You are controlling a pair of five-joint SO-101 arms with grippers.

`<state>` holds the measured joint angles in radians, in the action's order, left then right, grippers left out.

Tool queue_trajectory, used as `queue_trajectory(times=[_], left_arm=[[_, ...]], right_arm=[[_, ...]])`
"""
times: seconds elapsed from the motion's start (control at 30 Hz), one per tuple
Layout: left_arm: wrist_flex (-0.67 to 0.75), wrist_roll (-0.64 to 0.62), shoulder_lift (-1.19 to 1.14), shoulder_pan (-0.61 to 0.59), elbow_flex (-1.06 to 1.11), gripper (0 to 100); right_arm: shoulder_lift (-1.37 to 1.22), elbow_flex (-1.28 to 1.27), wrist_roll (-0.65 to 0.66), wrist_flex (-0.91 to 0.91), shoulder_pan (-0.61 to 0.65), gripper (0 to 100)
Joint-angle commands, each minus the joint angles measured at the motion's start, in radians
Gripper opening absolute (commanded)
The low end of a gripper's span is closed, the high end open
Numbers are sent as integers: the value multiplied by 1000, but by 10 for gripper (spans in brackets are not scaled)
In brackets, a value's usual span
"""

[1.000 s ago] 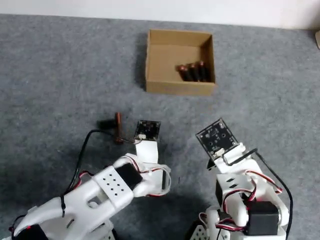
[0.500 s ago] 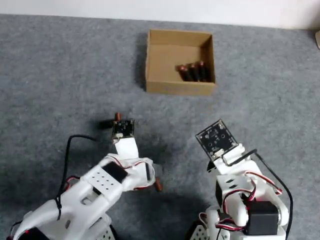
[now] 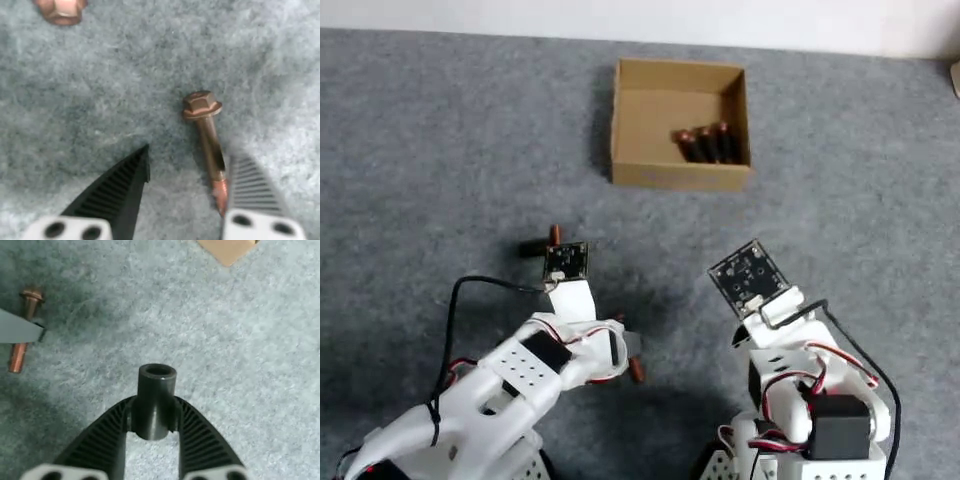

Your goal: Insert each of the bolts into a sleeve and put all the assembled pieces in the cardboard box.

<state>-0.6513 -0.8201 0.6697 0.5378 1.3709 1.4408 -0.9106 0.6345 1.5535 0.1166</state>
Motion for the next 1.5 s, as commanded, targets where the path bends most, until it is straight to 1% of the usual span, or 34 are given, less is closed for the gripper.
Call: queue_trajectory(times=[0.0, 0.03, 0.07, 0.1, 0.17, 0.33, 0.43, 0.5, 0.57, 0.6, 0.73, 0.8, 0.9, 1.03, 1.13, 1.2, 1.27, 1.33, 1.47], left_arm=[[17, 18, -16, 48, -1, 0], [17, 41, -16, 58, 1, 9], [17, 69, -16, 65, 4, 42], [17, 89, -16, 74, 4, 42], [17, 109, -16, 93, 4, 0], [12, 112, -10, 120, 4, 5], [-69, 130, -8, 105, -35, 6], [-143, 229, -8, 84, -77, 6], [-167, 353, -8, 51, -124, 5], [-176, 394, -7, 31, -145, 5], [-183, 454, -2, -45, -262, 5], [-207, 482, 39, -73, -317, 5], [-304, 528, 189, -79, -395, 5], [-468, 600, 510, -77, -479, 5], [-546, 644, 733, -85, -478, 5], [-583, 669, 842, -87, -433, 5], [-582, 690, 937, -87, -363, 5], [-575, 697, 1020, -87, -283, 5], [-408, 694, 1176, -88, -166, 5]], right_arm=[[4, 8, -8, -5, -8, 5], [4, 8, -8, -5, -8, 5], [4, 8, -8, -5, -8, 5], [4, 5, -8, -5, -8, 5], [4, 2, -8, -5, -8, 5], [4, 1, -8, -5, -8, 5], [4, 1, -8, -5, -8, 5], [4, 1, -8, -5, -5, 5], [5, 7, -8, -5, -4, 5], [5, 7, -8, -5, -4, 5], [7, 13, -11, -7, -2, 5], [38, 19, -12, -4, -2, 5], [171, 21, -12, 15, -2, 5], [418, 65, -9, 59, 8, 5], [374, 73, -15, 82, 13, 5], [371, 67, -26, 48, 15, 5], [394, 67, -95, -15, 30, 5], [401, 67, -152, -81, 87, 5], [397, 16, -190, -196, 222, 5]])
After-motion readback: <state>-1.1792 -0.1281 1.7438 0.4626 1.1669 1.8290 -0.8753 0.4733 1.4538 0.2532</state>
